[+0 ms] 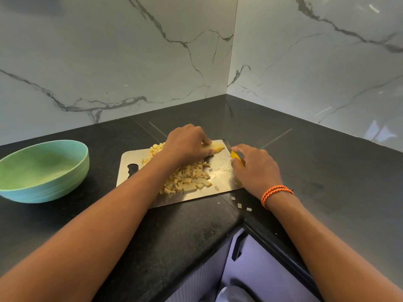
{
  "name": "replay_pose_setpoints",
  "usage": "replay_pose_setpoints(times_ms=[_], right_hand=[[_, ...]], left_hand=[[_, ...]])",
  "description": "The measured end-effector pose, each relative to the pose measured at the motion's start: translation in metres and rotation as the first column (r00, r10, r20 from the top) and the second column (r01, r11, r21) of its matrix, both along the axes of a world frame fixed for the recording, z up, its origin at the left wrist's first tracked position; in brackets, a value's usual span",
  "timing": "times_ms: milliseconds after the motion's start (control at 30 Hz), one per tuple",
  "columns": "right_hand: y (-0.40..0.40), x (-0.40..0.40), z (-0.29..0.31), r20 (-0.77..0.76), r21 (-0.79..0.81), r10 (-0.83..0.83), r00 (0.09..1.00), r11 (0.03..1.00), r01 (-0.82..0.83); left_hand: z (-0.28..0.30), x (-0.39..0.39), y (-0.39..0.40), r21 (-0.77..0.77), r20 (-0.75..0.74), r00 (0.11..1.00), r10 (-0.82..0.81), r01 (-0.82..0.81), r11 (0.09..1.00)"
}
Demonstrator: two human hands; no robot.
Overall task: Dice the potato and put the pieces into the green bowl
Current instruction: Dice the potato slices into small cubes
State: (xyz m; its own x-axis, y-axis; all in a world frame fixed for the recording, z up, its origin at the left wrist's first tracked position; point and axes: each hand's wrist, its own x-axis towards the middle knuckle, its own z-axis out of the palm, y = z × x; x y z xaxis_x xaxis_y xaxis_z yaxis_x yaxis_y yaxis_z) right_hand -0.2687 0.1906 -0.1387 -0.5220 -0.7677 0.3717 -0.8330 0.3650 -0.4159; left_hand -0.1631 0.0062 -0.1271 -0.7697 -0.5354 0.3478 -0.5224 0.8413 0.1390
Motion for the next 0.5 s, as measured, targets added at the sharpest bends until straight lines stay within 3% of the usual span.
replay_pose_setpoints(times_ms=[67,267,500], right_hand=[[0.001,0.000,0.000,-0.019,0.011,0.004,1.000,1.000,-0.003],[0.001,0.002,0.003,-0.065,0.057,0.015,0.998,0.998,-0.011],[0.001,0.010,0.005,-0.130,0.074,-0.010,0.991,0.997,0.019]], left_hand=[[0.003,0.002,-0.002,0.033,-0.004,1.000,0.003,-0.003,0.999],[0.018,0.024,-0.026,0.353,-0.134,0.991,0.005,0.043,0.935],[0.015,0.030,-0.033,0.430,-0.104,0.994,-0.026,0.069,0.900]])
